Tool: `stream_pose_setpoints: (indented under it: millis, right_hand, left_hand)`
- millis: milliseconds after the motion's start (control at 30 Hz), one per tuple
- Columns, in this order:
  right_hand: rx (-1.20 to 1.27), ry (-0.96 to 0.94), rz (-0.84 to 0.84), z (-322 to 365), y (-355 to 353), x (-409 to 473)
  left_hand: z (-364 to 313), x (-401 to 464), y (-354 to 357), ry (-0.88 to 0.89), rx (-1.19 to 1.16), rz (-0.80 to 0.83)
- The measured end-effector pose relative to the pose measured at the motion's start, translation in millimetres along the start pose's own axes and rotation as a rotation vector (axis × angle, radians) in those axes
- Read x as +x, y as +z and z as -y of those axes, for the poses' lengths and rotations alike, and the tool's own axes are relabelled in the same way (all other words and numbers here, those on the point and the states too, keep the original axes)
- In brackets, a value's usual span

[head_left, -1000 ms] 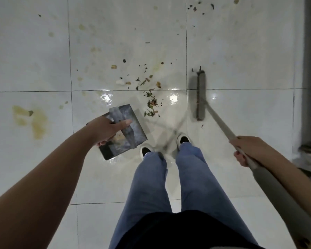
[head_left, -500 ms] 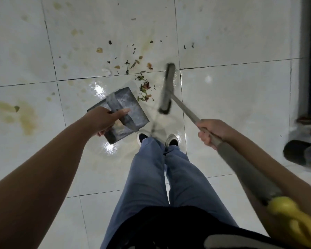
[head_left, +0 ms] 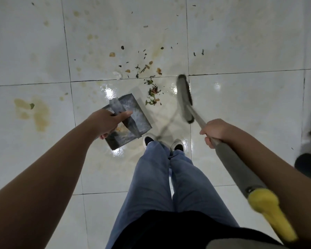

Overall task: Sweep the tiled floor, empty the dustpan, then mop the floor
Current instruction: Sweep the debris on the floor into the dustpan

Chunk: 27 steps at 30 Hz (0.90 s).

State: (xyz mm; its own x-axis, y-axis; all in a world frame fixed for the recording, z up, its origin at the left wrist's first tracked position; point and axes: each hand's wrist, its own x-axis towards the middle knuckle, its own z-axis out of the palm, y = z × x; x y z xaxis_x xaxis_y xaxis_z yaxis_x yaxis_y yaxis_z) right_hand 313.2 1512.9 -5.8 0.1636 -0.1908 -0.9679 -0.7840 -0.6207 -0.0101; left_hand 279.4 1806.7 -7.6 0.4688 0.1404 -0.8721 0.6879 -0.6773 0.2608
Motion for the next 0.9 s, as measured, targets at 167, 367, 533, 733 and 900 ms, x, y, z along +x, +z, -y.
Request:
stream_pose_setpoints:
  millis: [167,367,533,733,900]
  right_hand:
    - [0.286,0.006,0.269,29.3,11.3,1.6]
    - [0.215,-0.151,0.219,48.8,18.0,-30.0]
    - [0.156,-0.208,0.054,36.7,-23.1,-53.4]
    - [0.257,-0.134,-0.098,44.7,-76.1,-35.2]
    - [0.413,-0.08,-0.125,59.2,-151.1,3.6]
  left_hand:
    - [14.2,-2.5,1.3,-0.073,-0.015,-0.023]
    - [28.8,-13.6,-14.5,-0.123,-0.074,-0.084]
    - [24.2,-19.9,-25.3,-0.099,-0.2,-0.137]
    - [-11.4,-13.6,-35.3,-0.02,-0.334,-0.034]
    - [-67.0,7.8,-38.0,-0.017,-0.279,-0.019]
